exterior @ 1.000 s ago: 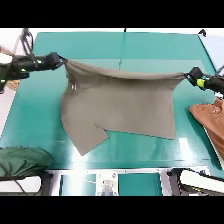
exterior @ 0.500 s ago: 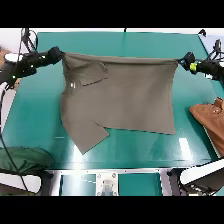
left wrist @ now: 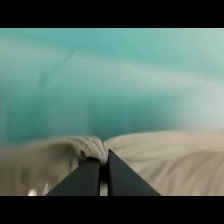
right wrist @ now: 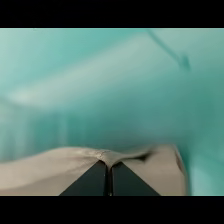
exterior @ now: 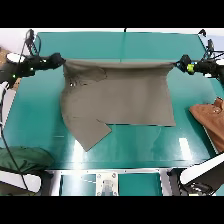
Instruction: Fold the shirts.
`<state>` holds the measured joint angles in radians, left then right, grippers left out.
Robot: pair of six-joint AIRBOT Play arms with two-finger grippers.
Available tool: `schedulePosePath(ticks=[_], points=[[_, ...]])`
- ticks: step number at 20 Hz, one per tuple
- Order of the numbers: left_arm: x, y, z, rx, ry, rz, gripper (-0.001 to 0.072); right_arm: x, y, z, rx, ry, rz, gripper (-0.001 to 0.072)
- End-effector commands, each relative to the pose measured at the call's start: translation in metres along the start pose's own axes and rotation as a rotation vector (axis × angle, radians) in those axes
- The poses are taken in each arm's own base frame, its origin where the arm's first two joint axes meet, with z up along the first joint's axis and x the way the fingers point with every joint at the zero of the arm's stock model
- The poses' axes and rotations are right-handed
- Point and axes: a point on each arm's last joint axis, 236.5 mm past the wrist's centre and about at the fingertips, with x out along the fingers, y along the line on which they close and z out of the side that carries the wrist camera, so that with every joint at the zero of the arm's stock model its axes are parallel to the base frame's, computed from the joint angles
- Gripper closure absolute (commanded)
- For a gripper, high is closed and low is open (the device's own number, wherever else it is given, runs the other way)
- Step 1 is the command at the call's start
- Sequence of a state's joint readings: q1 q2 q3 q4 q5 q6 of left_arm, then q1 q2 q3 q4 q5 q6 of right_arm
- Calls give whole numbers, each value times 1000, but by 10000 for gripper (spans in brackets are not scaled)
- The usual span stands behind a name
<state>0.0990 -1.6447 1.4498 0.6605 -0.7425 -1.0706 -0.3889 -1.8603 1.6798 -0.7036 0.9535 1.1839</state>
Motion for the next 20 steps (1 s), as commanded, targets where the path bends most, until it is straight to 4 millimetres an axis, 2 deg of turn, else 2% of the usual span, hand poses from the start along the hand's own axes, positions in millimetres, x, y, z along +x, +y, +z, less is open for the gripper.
schedulePosePath(ticks=[1,4,7,9,12,13,14,15,17,18,19,20], points=[[-3,28,-58,32,238,93,678,-11,-40,-56,-32,234,-110,696],[2,39,-87,11,304,107,679,-11,-51,-96,3,355,-115,696],[6,46,-104,-4,350,109,678,-6,-58,-122,41,406,-117,696],[10,45,-109,-24,364,106,678,-3,-59,-133,52,430,-115,696],[13,33,-123,-16,411,82,677,-3,-52,-136,61,442,-112,693],[9,26,-130,-29,452,64,660,-9,-48,-133,66,450,-109,581],[2,22,-136,-40,498,52,382,-17,-47,-129,74,458,-118,427],[-7,17,-141,-72,547,44,188,-32,-49,-123,84,468,-153,419],[-38,14,-143,-121,660,46,193,-70,-59,-109,104,465,-264,422],[-54,13,-140,-160,706,45,193,-89,-64,-105,122,456,-315,479],[-70,11,-140,-199,752,41,194,-105,-65,-105,147,450,-345,623],[-86,9,-143,-237,800,41,257,-117,-62,-113,165,457,-349,694]])
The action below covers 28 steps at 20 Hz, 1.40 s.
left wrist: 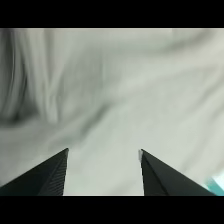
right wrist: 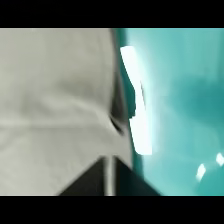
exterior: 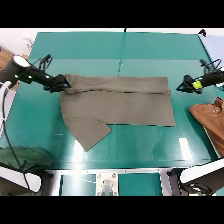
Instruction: Fold the shirts.
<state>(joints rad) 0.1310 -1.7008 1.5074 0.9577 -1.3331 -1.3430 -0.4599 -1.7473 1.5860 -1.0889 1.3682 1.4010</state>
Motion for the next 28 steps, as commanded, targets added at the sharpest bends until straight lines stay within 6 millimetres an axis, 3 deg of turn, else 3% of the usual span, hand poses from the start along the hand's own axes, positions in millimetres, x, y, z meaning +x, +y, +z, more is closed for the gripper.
schedulePosePath(ticks=[1,2,5,8,9,10,11,12,15,17,21,22,23,24,25,26,28], points=[[-36,-4,-52,-97,224,-27,522,-36,-19,-38,97,43,-82,695],[-41,-3,-66,-93,249,-9,671,-35,-22,-58,119,65,-82,696],[-44,3,-102,-120,206,58,678,-30,-39,-121,239,58,-79,697],[-36,6,-154,-189,149,89,675,-18,-51,-174,404,-32,-68,693],[-31,8,-173,-217,143,92,519,-9,-52,-192,418,-27,-72,638],[-23,11,-189,-246,143,96,175,2,-51,-209,433,-13,-69,426],[-14,15,-205,-279,147,94,175,11,-48,-220,459,2,-48,282],[-4,17,-217,-300,152,86,172,20,-46,-226,487,7,-24,282],[41,7,-243,-322,159,47,172,39,-35,-223,534,-42,47,283],[72,-6,-245,-308,113,30,172,48,-30,-217,532,-75,52,283],[98,-16,-238,-326,62,13,174,72,-10,-195,559,-119,104,283],[99,-16,-235,-335,50,9,310,78,-5,-192,570,-112,115,287],[99,-17,-232,-320,43,8,537,82,-1,-191,571,-101,122,329],[97,-21,-230,-286,46,-1,657,84,2,-189,550,-93,120,443],[94,-28,-228,-244,61,-17,678,83,5,-187,507,-94,123,641],[89,-36,-227,-203,84,-31,678,79,9,-184,469,-91,132,693],[75,-49,-226,-124,138,-41,679,69,13,-183,434,-60,148,694]])
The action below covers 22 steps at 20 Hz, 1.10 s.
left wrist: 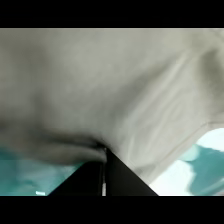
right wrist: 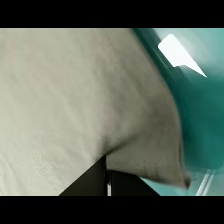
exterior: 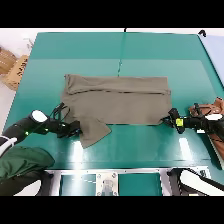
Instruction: Fold the shirts.
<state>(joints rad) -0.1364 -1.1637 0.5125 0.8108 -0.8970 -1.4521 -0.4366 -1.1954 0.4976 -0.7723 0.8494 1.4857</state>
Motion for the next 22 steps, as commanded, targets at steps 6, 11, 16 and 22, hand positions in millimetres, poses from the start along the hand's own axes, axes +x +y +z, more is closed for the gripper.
schedulePosePath(ticks=[6,11,16,22], points=[[-82,-41,-41,251,117,34,679,-41,-8,-10,-103,95,-67,695],[-124,-56,-45,307,39,62,679,-72,0,-17,-143,37,-84,695],[-139,-86,18,394,-156,43,678,-87,38,10,-201,-65,-24,695],[-117,-112,122,460,-218,52,678,-81,101,68,-297,-157,24,694]])
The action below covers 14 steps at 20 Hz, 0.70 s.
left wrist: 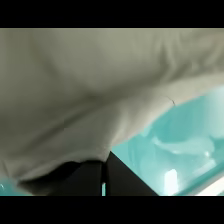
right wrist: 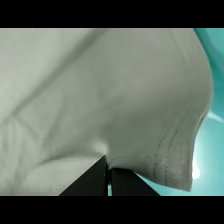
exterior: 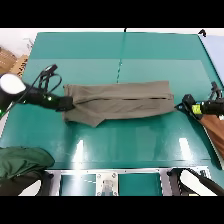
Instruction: Fold the shirts.
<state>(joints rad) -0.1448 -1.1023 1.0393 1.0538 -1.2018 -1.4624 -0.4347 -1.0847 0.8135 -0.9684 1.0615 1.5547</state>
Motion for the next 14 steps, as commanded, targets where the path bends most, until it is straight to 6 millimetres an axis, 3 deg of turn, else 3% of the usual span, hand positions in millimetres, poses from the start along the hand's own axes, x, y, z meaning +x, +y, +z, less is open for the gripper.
schedulePosePath(ticks=[1,5,9,10,11,12,13,14], points=[[23,10,66,48,-59,12,678,16,25,40,-27,-44,31,694],[55,23,120,48,-66,15,679,59,41,80,-23,-43,52,694],[100,46,143,21,-48,25,677,112,50,106,-44,-15,50,692],[110,53,148,11,-66,34,674,123,51,110,-46,-6,49,619],[116,59,156,5,-98,44,483,131,50,119,-51,-13,47,509],[115,65,170,1,-155,59,127,134,49,129,-58,-22,47,492],[110,71,181,-12,-201,68,32,131,48,140,-59,-35,52,474],[104,74,185,-20,-210,69,32,122,46,150,-74,-41,56,397]])
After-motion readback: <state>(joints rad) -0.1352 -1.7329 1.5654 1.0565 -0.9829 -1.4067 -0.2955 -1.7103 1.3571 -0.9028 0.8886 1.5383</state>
